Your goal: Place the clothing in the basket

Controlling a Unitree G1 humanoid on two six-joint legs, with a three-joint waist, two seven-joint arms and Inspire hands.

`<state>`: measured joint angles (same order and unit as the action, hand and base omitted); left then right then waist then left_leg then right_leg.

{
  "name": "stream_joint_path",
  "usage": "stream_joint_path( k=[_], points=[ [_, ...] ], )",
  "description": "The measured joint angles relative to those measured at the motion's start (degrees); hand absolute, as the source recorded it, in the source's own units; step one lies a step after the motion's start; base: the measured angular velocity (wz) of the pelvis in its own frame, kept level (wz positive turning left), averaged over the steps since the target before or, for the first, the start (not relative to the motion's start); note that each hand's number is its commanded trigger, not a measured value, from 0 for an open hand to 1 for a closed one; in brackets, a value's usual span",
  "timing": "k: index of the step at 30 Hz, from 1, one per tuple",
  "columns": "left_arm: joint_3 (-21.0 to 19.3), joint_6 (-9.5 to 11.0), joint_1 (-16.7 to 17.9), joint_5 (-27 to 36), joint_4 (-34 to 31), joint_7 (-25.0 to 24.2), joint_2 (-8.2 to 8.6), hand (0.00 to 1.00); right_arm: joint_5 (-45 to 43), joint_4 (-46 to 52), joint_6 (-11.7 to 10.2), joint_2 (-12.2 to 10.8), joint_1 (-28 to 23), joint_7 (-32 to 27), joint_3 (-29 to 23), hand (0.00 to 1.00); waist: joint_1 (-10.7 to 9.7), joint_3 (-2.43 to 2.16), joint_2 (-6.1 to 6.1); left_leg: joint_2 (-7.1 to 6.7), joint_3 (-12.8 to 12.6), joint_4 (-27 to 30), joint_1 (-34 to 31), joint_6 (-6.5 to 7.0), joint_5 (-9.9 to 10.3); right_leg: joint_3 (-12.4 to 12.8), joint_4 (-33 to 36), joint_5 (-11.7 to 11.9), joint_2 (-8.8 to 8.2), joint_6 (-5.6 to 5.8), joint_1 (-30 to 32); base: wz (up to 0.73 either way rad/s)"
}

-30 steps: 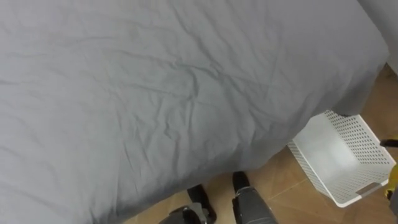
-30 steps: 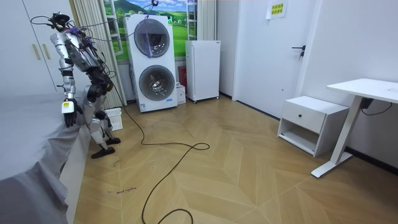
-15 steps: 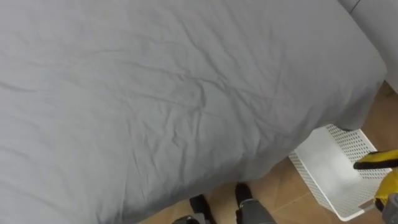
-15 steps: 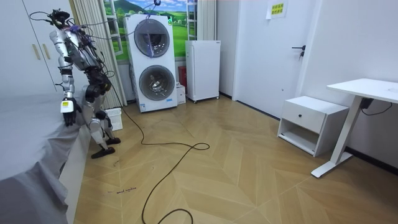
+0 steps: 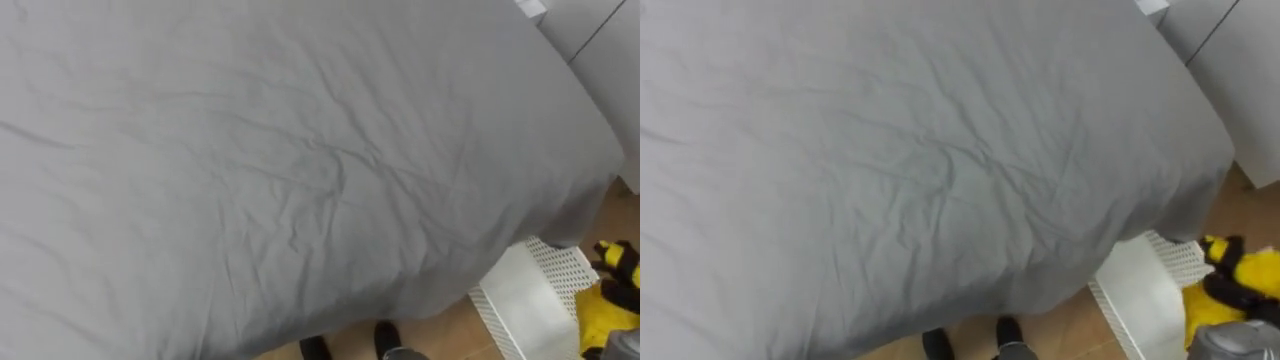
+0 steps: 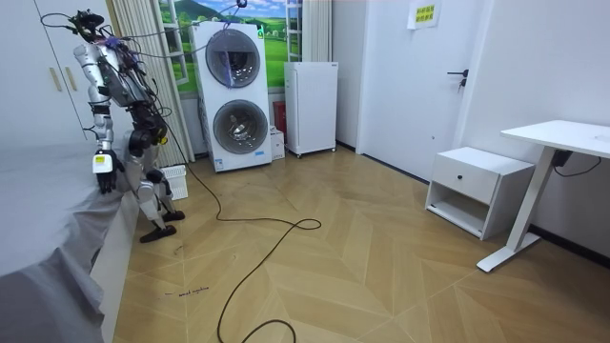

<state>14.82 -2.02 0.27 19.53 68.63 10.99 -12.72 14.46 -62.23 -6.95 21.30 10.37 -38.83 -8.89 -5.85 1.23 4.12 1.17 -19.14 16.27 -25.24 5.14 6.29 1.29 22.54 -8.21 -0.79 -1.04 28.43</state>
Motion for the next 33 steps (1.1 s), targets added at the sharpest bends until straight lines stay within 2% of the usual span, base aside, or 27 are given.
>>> stream_joint_path(
  k=[3,9,21,26,29,31,33],
  points=[
    [0.0,0.0,0.0,0.0,0.0,-0.7,-0.64,0.0,1.0,0.0,0.0,-0.2,-0.2,0.3,1.1,0.0,0.0,-0.02,-0.46,-0.09,0.9,-0.1,0.2,0.0,0.0,-0.4,-1.2,0.1,0.01,0.13,-1.1,0.14],
    [0.0,0.0,0.0,-0.1,-0.6,-1.7,-1.29,0.0,3.4,0.0,-0.7,-0.4,-0.7,0.3,2.8,0.0,0.2,-0.01,-0.51,-0.1,2.1,-0.7,0.9,0.01,0.0,-3.0,-3.8,0.2,-0.19,0.09,-3.7,0.18],
    [-0.1,0.0,0.4,-1.2,-1.0,-1.6,-1.4,0.0,3.8,0.8,-3.6,-1.1,-3.1,0.3,3.3,0.0,1.3,0.03,-0.62,-0.25,2.7,-2.1,3.8,-0.13,0.1,-4.1,-6.0,0.2,-0.29,0.08,-7.4,0.06],
    [-0.5,0.6,2.6,-1.8,-1.2,-1.6,-1.39,0.0,3.9,2.6,-3.7,-1.9,-6.9,1.3,3.4,0.0,1.4,0.06,-1.55,-1.0,2.9,-4.8,8.4,-0.52,-0.2,-4.4,-7.1,-0.2,-0.61,0.19,-11.6,0.02],
    [-1.5,0.8,4.1,-1.8,-1.8,-1.4,-1.39,0.0,6.9,2.5,-3.8,-2.0,-7.8,2.5,5.3,0.0,1.5,-0.09,-2.25,-1.03,3.1,-5.1,10.6,-0.73,0.0,-4.6,-8.9,-0.2,-0.5,0.2,-14.2,0.04],
    [-3.1,0.7,5.9,-4.0,-3.5,-1.3,-1.39,0.0,7.9,2.4,-4.2,-3.4,-9.5,3.6,5.6,0.0,1.5,-0.46,-2.83,-1.05,3.9,-5.5,12.4,-0.96,0.2,-5.5,-10.4,-0.1,-0.37,0.17,-16.6,0.18],
    [-3.6,0.7,6.9,-6.2,-4.2,-0.6,-1.39,0.0,7.9,2.4,-4.2,-5.1,-10.2,5.2,6.0,0.0,1.5,-0.57,-3.2,-1.1,4.6,-6.0,13.5,-1.11,0.2,-5.9,-11.3,-0.1,-0.23,0.11,-18.2,0.15]
  ],
)
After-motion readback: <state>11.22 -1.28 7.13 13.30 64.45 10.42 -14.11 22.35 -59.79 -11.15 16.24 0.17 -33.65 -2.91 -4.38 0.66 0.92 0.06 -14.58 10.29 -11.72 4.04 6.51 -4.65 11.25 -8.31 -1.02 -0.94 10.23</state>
